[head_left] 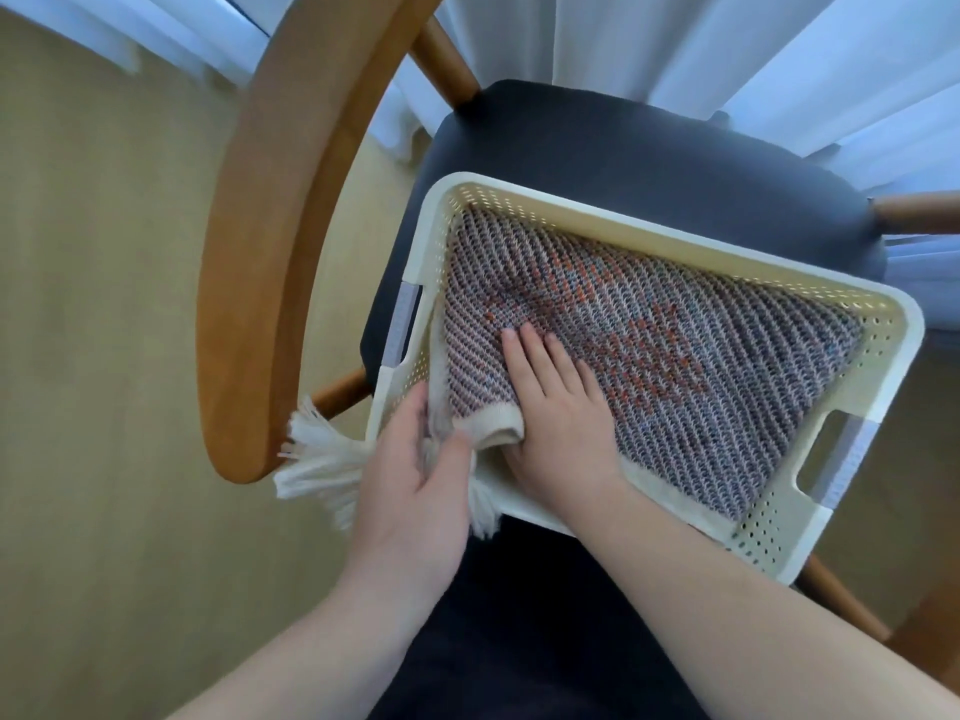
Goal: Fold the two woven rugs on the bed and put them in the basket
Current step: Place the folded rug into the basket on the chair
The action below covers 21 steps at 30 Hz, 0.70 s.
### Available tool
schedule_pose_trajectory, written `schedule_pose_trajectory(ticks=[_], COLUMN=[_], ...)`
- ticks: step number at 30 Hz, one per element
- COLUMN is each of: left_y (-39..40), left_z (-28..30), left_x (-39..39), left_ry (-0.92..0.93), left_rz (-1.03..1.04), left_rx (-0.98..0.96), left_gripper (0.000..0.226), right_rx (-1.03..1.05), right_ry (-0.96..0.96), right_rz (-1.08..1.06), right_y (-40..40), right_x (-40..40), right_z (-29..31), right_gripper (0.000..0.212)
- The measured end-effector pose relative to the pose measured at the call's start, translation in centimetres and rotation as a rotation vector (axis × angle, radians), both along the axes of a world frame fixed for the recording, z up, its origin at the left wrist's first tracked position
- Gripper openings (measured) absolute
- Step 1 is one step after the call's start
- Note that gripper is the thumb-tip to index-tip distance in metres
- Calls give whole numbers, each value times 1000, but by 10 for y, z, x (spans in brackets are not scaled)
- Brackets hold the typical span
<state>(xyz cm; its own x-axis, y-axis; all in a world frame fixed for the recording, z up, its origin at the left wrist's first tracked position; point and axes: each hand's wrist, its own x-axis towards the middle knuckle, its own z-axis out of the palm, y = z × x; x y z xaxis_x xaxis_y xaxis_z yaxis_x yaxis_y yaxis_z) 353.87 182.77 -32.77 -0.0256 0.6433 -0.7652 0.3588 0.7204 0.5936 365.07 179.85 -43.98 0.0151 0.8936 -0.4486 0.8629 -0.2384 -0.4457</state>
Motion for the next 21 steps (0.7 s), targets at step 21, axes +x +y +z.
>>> schedule_pose_trajectory(ticks=[21], left_y=[58], left_z=[-69], left_x=[23], left_ry=[-333], left_rz=[473], left_rx=[-282], left_gripper=[54], right_rx=[491], right_ry=[131], right_rz=[-6], right_y=[14], right_x=[5], right_z=[9], right_gripper=[47])
